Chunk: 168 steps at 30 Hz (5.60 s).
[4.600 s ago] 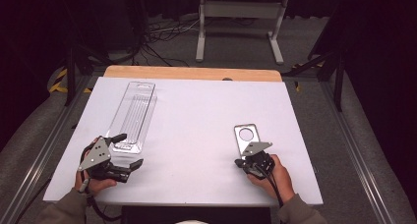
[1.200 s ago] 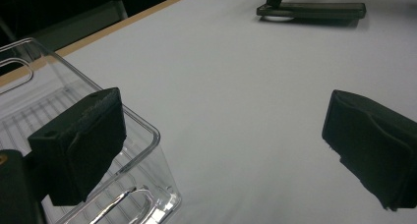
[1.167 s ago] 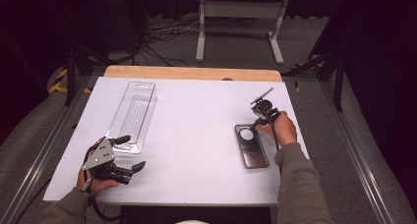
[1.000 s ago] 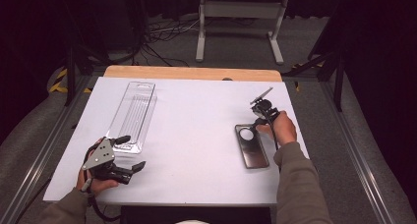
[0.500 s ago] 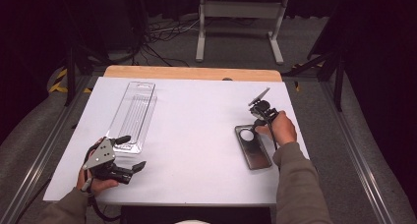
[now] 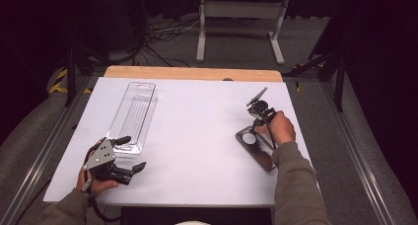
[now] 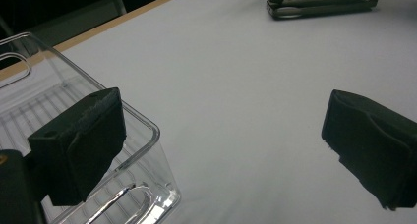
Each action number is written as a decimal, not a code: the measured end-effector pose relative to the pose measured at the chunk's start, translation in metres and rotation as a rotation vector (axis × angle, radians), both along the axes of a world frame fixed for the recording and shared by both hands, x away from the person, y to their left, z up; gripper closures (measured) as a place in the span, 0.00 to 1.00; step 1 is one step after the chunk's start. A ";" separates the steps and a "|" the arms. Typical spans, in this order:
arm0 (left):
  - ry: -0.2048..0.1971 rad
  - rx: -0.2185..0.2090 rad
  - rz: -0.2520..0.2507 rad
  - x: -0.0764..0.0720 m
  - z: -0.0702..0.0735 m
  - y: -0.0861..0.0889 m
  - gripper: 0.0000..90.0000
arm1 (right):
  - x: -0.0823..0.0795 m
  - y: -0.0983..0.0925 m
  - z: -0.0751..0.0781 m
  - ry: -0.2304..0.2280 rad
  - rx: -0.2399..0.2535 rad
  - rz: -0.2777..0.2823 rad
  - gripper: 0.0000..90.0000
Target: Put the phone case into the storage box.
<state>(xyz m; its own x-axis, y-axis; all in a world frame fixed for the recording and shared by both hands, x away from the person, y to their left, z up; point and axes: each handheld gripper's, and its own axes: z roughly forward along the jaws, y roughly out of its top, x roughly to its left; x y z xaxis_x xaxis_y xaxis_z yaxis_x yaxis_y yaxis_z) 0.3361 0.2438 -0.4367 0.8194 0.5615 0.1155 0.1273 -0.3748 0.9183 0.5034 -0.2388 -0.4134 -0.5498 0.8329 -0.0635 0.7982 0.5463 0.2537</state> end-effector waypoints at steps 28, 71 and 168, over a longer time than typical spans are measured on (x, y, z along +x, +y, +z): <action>0.018 -0.062 0.074 0.008 0.010 -0.008 0.10 | -0.063 -0.001 0.060 -0.586 0.344 -0.041 1.00; 0.046 -0.168 -0.044 0.031 0.049 -0.119 0.28 | -0.112 0.079 0.049 -0.822 0.447 0.084 1.00; -0.040 -0.151 0.236 0.047 0.066 -0.102 0.93 | -0.153 0.113 0.045 -0.911 0.510 0.302 0.58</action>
<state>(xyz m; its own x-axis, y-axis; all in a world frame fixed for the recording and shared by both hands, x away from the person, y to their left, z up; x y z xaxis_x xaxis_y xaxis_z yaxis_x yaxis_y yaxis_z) 0.3833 0.1423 -0.3711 0.6608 0.7492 0.0459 0.1573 -0.1980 0.9675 0.3506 -0.1260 -0.3681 -0.6577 0.7153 -0.2363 0.0455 0.3508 0.9353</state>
